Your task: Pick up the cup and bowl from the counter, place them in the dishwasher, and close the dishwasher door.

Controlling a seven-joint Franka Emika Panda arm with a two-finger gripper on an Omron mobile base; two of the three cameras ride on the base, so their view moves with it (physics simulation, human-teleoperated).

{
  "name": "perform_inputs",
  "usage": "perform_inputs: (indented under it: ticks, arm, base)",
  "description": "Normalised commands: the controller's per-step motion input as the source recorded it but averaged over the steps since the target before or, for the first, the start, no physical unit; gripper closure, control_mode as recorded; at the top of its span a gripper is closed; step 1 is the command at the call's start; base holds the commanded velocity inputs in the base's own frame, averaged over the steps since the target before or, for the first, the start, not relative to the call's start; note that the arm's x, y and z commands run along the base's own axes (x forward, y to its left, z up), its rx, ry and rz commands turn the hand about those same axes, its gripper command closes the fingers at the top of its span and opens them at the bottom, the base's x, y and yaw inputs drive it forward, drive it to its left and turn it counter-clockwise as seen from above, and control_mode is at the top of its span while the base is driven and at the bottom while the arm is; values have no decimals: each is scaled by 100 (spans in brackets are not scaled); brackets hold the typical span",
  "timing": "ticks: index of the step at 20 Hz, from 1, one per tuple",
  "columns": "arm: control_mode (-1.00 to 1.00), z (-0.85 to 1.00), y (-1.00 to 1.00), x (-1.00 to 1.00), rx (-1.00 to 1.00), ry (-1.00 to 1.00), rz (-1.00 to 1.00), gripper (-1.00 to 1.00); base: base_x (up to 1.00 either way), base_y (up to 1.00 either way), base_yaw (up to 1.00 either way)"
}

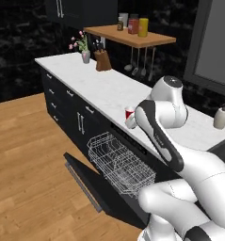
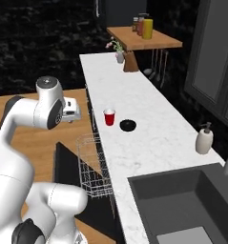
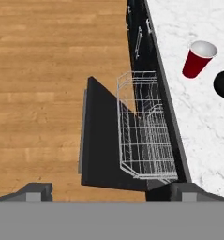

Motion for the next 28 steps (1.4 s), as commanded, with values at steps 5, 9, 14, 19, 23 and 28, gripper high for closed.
perform_inputs:
  ticks: [5, 9, 14, 19, 23, 28]
  arm:
    - [100, 0, 0, 0, 0, 0, 0, -100]
    - [100, 0, 0, 0, 0, 0, 0, -100]
    - [-100, -3, -5, 13, 0, 3, 5, -100]
    - [-100, -24, -6, 66, 0, 9, 1, -100]
    - [-100, -30, 10, 98, -4, 7, -5, -100]
    - [-100, -24, 2, 95, -10, 13, -10, -100]
  base:
    - [24, -3, 16]
    - [41, -6, 15]
    - [22, -9, 10]
    - [0, 0, 0]
    - [0, 0, 0]
    - [0, 0, 0]
